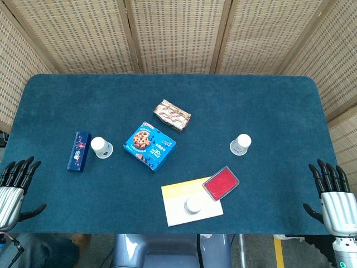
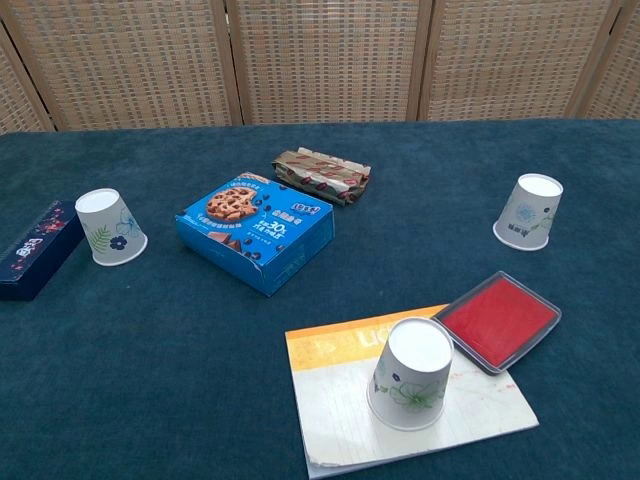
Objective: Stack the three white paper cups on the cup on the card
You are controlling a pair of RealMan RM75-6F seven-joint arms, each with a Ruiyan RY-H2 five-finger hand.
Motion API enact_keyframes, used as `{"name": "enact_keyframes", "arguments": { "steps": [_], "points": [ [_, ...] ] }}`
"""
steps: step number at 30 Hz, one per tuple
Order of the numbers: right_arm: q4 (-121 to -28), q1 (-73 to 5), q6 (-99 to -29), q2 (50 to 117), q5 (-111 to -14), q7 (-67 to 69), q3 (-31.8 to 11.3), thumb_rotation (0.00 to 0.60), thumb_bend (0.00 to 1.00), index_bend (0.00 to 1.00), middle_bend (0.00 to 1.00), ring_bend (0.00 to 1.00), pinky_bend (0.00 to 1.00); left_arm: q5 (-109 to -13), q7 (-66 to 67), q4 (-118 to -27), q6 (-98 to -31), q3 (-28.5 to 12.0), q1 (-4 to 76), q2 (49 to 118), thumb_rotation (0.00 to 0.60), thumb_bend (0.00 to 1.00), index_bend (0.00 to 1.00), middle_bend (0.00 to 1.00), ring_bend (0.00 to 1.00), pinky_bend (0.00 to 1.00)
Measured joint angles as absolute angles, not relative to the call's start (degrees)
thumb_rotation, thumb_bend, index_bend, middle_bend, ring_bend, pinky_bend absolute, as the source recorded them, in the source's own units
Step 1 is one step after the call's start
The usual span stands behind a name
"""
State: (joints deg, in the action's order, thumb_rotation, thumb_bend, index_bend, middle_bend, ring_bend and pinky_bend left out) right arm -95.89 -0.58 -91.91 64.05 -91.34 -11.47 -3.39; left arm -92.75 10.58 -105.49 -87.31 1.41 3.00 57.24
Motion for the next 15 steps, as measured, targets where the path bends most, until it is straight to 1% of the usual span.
{"name": "enact_keyframes", "arguments": {
  "steps": [7,10,13,15],
  "points": [
    [-96.32,-1.21,-90.69,64.0,-91.23,-10.87,-3.39,0.6,0.0,0.0,0.0,0.0,0.0,-92.42,10.37,-105.2,-87.03,1.05,3.24,57.45,0.6,0.0,0.0,0.0,0.0,0.0],
    [-96.61,-2.67,-89.29,63.78,-91.23,-9.74,-4.07,0.6,0.0,0.0,0.0,0.0,0.0,-92.5,10.65,-104.48,-87.06,0.66,3.53,58.3,0.6,0.0,0.0,0.0,0.0,0.0],
    [-96.59,-5.4,-85.7,63.32,-90.47,-9.31,-5.42,0.6,0.0,0.02,0.01,0.0,0.0,-92.53,11.25,-103.89,-86.58,0.35,4.01,59.16,0.6,0.0,0.0,0.0,0.0,0.0],
    [-96.24,-8.56,-81.38,62.98,-89.04,-8.89,-7.1,0.6,0.0,0.04,0.04,0.01,0.01,-92.02,11.94,-103.86,-86.02,0.13,4.3,59.43,0.6,0.0,0.0,0.0,0.0,0.0]
  ]
}}
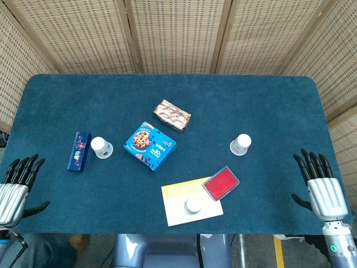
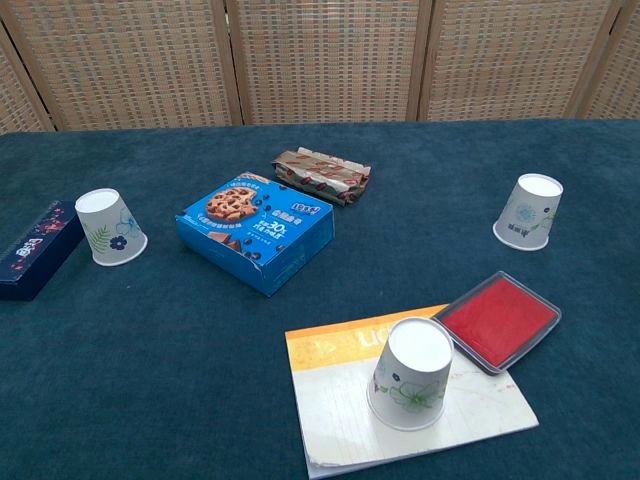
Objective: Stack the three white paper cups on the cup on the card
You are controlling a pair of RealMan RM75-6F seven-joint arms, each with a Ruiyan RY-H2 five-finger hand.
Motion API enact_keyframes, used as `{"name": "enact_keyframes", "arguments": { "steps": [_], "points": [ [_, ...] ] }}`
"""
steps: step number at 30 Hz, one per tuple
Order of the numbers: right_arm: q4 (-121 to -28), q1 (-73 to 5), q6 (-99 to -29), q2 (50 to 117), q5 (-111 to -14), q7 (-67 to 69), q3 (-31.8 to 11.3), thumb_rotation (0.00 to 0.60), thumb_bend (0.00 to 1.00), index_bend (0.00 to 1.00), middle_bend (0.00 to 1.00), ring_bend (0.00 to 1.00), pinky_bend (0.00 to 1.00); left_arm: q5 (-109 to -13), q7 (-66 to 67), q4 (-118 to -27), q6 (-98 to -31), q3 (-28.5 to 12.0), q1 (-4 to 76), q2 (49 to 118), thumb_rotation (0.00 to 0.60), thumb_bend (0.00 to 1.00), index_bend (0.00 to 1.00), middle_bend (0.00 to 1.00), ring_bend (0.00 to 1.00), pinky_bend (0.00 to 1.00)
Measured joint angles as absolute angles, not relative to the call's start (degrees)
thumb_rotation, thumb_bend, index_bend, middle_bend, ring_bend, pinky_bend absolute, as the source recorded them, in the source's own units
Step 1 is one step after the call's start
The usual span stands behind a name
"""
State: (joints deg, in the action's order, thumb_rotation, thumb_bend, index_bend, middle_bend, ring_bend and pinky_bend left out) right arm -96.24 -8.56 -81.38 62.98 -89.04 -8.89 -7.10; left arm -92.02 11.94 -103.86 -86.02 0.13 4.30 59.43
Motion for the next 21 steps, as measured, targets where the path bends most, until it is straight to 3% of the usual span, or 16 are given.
{"name": "enact_keyframes", "arguments": {
  "steps": [4,11,21],
  "points": [
    [-94.96,-15.56,-70.96,62.59,-84.54,-7.49,-10.69,0.6,0.03,0.13,0.17,0.1,0.12,-90.9,13.3,-103.91,-85.05,-0.22,4.76,59.84,0.6,0.0,0.0,0.0,0.0,0.0],
    [-87.44,-29.98,-50.74,65.31,-71.15,-4.7,-16.22,0.6,0.17,0.21,0.24,0.18,0.18,-85.56,15.27,-104.11,-81.23,-1.78,6.59,60.75,0.6,0.0,0.0,0.0,0.0,0.0],
    [-78.61,-38.74,-41.32,71.57,-62.85,-5.54,-16.79,0.6,0.25,0.26,0.3,0.24,0.25,-80.96,17.48,-104.52,-79.92,-3.37,7.7,61.47,0.6,0.0,0.0,0.0,0.0,0.0]
  ]
}}
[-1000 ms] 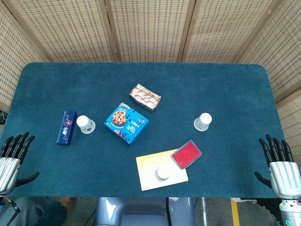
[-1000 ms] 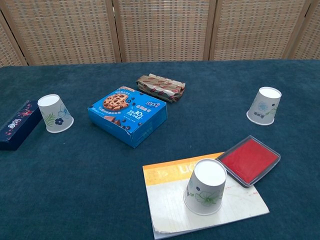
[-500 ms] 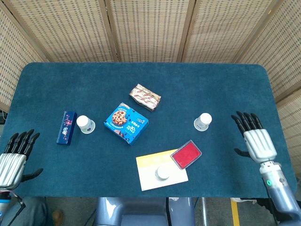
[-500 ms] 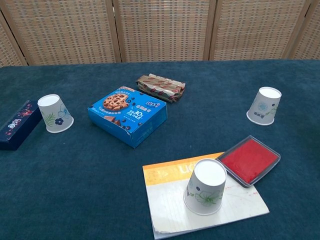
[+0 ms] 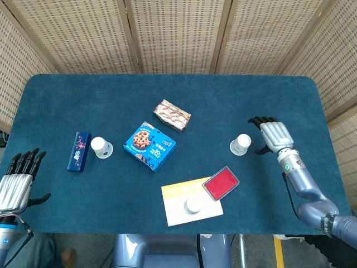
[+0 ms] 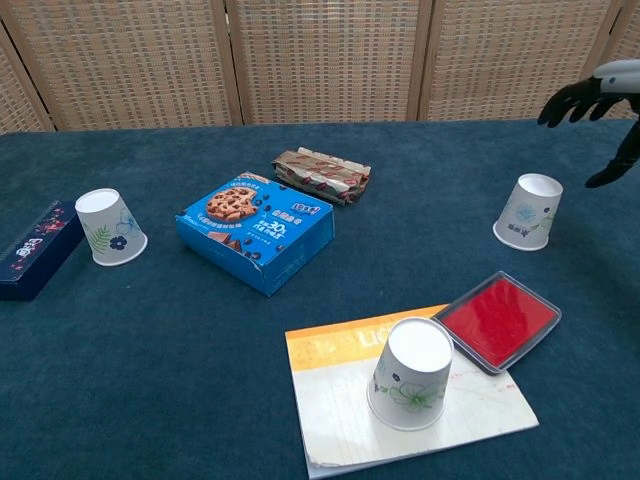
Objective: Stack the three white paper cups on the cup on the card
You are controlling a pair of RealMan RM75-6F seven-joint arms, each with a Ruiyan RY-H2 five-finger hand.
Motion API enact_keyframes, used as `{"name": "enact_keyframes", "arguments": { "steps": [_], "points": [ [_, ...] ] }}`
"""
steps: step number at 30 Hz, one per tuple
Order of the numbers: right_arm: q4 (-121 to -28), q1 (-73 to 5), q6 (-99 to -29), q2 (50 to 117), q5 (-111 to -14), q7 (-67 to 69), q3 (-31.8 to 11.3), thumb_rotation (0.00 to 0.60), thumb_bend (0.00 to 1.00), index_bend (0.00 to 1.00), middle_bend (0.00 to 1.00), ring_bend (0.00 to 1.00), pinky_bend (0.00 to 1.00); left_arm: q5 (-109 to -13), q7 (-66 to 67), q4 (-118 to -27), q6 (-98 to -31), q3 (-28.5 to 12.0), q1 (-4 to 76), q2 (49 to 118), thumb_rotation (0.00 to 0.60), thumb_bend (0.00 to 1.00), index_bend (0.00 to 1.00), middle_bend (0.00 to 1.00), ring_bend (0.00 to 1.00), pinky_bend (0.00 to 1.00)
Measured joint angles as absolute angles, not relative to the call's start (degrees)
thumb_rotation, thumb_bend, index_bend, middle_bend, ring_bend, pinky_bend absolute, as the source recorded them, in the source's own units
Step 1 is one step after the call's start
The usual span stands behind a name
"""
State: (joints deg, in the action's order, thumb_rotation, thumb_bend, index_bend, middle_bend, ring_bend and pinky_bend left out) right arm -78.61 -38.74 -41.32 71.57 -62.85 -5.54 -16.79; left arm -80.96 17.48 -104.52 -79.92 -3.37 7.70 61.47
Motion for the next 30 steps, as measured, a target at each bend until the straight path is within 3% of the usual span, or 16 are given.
{"name": "enact_keyframes", "arguments": {
  "steps": [9,20,30],
  "points": [
    [-74.31,-42.56,-36.67,75.51,-58.6,-4.98,-15.66,0.6,0.27,0.31,0.35,0.28,0.29,-79.96,18.85,-104.54,-79.72,-3.35,8.12,62.08,0.6,0.0,0.0,0.0,0.0,0.0],
    [-68.23,-44.31,-37.09,80.01,-57.24,-5.09,-14.32,0.6,0.3,0.38,0.42,0.36,0.34,-79.61,18.96,-104.51,-79.9,-3.22,8.25,62.06,0.6,0.0,0.0,0.0,0.0,0.0],
    [-65.76,-44.71,-37.37,81.45,-57.4,-3.66,-13.75,0.6,0.39,0.49,0.52,0.47,0.41,-79.29,19.03,-104.5,-79.98,-3.17,8.42,62.06,0.6,0.0,0.0,0.0,0.0,0.0]
  ]
}}
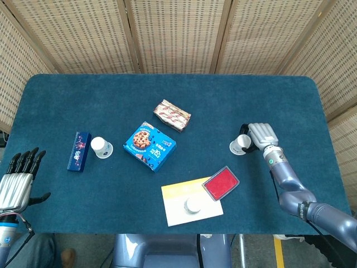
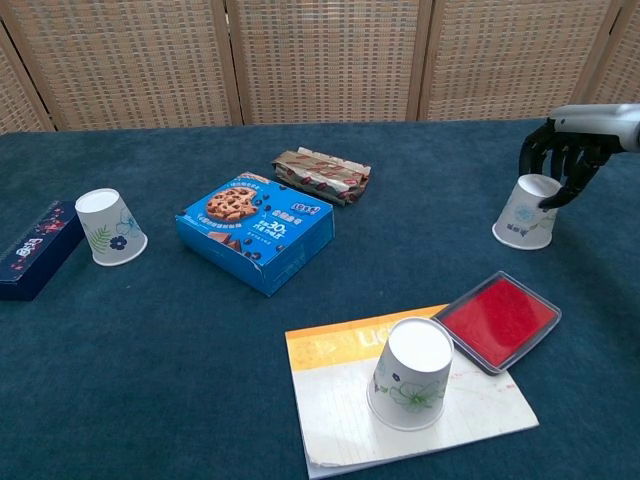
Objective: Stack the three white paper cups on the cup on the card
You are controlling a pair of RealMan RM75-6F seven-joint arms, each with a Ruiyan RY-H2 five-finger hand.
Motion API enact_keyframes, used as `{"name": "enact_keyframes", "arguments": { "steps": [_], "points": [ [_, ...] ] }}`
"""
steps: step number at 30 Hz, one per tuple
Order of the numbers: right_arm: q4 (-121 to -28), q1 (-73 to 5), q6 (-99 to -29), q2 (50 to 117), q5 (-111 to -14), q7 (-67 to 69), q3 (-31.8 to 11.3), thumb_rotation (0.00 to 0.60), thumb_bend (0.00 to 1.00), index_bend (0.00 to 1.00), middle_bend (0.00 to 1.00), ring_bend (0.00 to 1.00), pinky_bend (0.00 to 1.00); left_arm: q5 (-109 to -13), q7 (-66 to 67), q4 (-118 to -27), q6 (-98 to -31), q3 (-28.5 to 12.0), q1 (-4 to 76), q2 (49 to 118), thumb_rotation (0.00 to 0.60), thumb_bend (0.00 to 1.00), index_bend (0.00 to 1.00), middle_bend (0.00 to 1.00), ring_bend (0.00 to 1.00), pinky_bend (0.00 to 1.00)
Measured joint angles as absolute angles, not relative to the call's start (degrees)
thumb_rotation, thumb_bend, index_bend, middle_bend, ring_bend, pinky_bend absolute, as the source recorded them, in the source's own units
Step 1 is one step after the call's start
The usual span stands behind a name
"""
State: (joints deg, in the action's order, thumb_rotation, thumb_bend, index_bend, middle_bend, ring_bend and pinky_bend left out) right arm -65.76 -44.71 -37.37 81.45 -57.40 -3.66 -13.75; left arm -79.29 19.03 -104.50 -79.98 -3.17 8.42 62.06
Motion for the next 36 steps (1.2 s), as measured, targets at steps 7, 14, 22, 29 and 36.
{"name": "enact_keyframes", "arguments": {
  "steps": [7,14,22,29,36],
  "points": [
    [-69.23,-44.05,-38.9,79.56,-59.21,-2.48,-13.78,0.6,0.41,0.49,0.52,0.47,0.41,-79.37,19.25,-104.64,-80.09,-2.99,8.46,62.15,0.6,0.0,0.0,0.0,0.0,0.0],
    [-81.41,-41.78,-43.22,72.55,-65.24,-0.04,-13.85,0.6,0.42,0.49,0.52,0.47,0.41,-80.7,18.87,-105.07,-80.71,-2.45,8.21,61.93,0.6,0.0,0.0,0.0,0.0,0.0],
    [-100.98,-37.78,-47.31,60.48,-75.07,3.14,-11.79,0.6,0.42,0.49,0.53,0.48,0.41,-83.54,17.07,-105.79,-82.16,-1.51,7.44,60.85,0.6,0.0,0.0,0.0,0.0,0.0],
    [-114.83,-35.2,-48.92,52.2,-82.85,2.22,-8.39,0.6,0.43,0.49,0.53,0.48,0.41,-86.43,14.92,-105.99,-83.28,-0.36,6.69,59.74,0.6,0.0,0.0,0.0,0.0,0.0],
    [-119.89,-35.83,-47.57,51.39,-83.12,-6.24,-7.02,0.6,0.45,0.49,0.53,0.48,0.41,-87.34,13.49,-105.92,-83.15,0.05,6.6,59.17,0.6,0.0,0.0,0.0,0.0,0.0]
  ]
}}
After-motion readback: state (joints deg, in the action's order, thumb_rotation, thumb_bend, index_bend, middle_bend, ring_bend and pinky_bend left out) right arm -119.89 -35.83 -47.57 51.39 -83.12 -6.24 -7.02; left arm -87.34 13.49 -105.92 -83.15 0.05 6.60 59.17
